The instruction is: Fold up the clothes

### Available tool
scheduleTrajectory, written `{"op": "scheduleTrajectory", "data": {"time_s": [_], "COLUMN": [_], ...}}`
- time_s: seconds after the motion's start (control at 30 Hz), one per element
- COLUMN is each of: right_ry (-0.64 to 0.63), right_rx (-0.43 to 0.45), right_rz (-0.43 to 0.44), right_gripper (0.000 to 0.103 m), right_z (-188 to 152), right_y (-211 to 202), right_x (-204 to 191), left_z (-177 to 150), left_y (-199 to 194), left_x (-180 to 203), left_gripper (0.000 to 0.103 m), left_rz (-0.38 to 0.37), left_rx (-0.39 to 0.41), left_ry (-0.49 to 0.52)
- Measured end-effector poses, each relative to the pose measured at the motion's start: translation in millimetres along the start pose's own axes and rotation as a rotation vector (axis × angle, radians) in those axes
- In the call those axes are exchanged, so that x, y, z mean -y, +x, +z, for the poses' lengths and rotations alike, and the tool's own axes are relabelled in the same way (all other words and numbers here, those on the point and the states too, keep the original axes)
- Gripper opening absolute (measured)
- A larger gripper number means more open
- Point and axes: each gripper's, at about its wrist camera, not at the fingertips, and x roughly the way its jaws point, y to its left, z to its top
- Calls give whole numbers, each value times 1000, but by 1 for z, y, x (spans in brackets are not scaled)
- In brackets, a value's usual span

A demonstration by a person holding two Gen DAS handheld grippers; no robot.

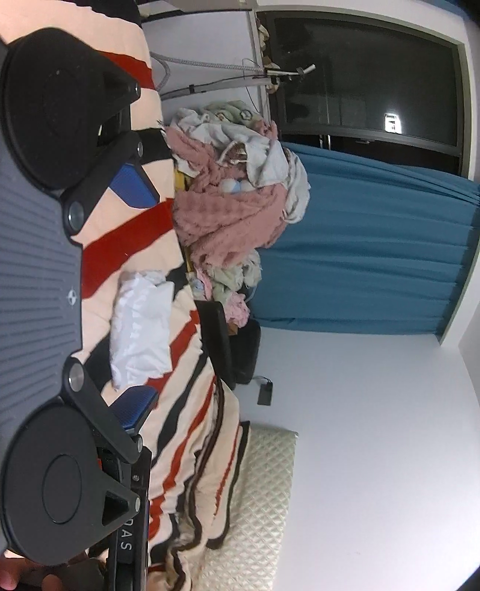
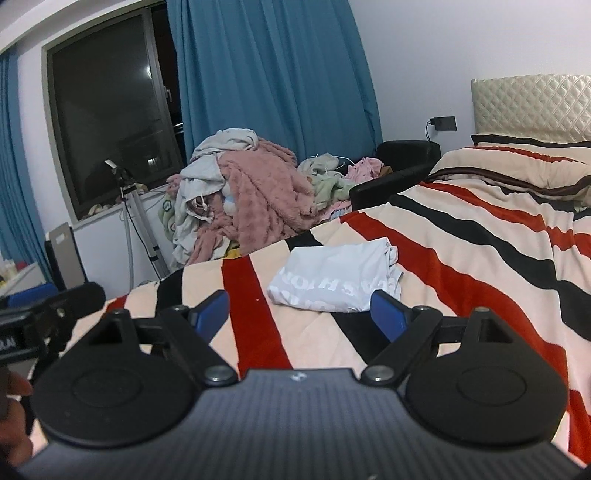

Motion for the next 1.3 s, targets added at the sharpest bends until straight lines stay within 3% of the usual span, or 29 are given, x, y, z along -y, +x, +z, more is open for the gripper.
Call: {"op": "scheduleTrajectory", "data": {"time_s": [0.23, 0.63, 0.93, 1.3], "right_ry": [-95, -134, -127, -97], "right_rx": [41, 101, 94, 64], "right_rz": [-21, -39, -39, -37], "right_gripper": [85, 85, 85, 85], "right_z": [-37, -70, -72, -75], "right_y": [12, 31, 29, 30], "right_x": [-10, -7, -4, 2], "left_z": [-25, -55, -76, -81], "left_y": [15, 42, 53, 52], "left_x": [-15, -21, -28, -21], "left_gripper": [103, 103, 103, 103], "left_rz": [23, 60, 78, 76], "left_rx": [21, -2, -58, -62], "left_ry": [-25, -51, -71, -54]}}
